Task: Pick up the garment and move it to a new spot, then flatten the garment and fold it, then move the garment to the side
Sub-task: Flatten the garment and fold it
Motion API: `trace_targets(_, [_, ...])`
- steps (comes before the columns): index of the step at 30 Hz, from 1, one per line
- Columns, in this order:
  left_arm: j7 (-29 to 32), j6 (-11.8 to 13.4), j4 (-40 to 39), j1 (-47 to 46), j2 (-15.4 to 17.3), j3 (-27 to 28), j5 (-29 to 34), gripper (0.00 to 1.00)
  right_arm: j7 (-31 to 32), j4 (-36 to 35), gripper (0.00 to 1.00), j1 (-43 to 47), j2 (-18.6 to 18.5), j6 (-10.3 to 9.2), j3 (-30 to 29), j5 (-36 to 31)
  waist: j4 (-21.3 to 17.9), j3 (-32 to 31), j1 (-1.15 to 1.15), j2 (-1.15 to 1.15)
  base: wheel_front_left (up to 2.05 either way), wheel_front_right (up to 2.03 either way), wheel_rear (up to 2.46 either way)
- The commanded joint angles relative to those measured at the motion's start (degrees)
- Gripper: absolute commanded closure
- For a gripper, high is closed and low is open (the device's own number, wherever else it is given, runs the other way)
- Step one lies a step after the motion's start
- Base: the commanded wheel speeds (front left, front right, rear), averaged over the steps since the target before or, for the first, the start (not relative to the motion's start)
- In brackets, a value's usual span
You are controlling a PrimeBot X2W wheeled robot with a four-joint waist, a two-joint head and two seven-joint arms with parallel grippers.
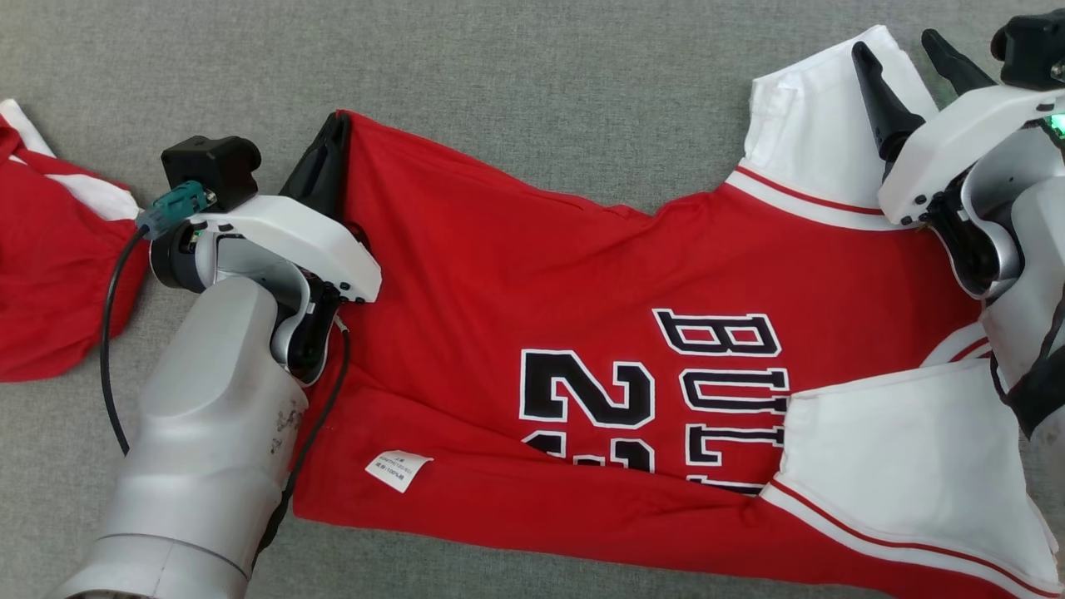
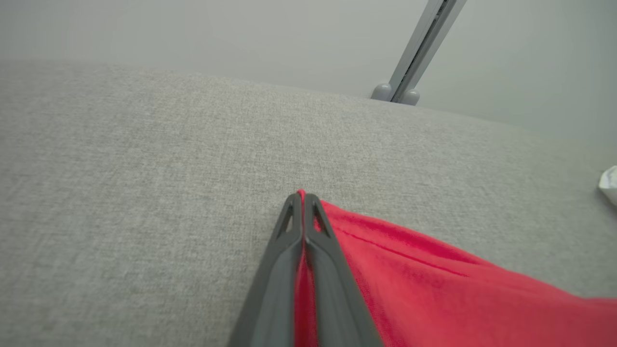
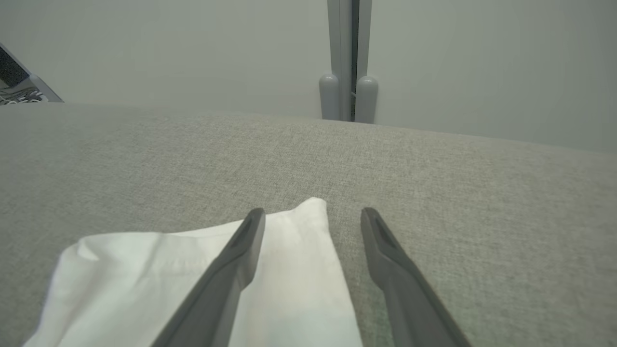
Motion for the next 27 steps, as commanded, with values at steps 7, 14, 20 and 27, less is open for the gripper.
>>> trace_targets(7, [-1.0, 0.0, -0.6, -0.1, 0.8, -1.4, -2.8, 1.00, 0.9, 6.1, 1.00, -5.1, -0.6, -0.02, 4.9, 3.7, 1.0, 0.2, 0.00, 0.00, 0.00, 0.00, 0.00])
trace_targets(14, [-1.7, 0.0, -3.6, 2.8, 3.3, -0.3, -6.5, 1.00, -11.4, 1.8, 1.00, -2.6, -2.6, -0.02, 6.7, 5.5, -0.6, -2.2, 0.00, 0.00, 0.00, 0.00, 0.00])
trace_targets(20, [-1.9, 0.0, -7.9, 6.5, 5.2, 1.4, -9.1, 1.00, -17.0, -3.0, 1.00, 1.6, -4.2, -0.02, 6.7, 6.5, -2.2, -4.3, 0.00, 0.00, 0.00, 0.00, 0.00])
trace_targets(27, [0.7, 0.4, -16.2, 13.3, 7.4, 3.8, -13.3, 1.00, -19.2, -12.3, 1.00, 11.8, -5.4, -0.02, 2.5, 5.6, -3.7, -6.8, 0.00, 0.00, 0.00, 0.00, 0.00])
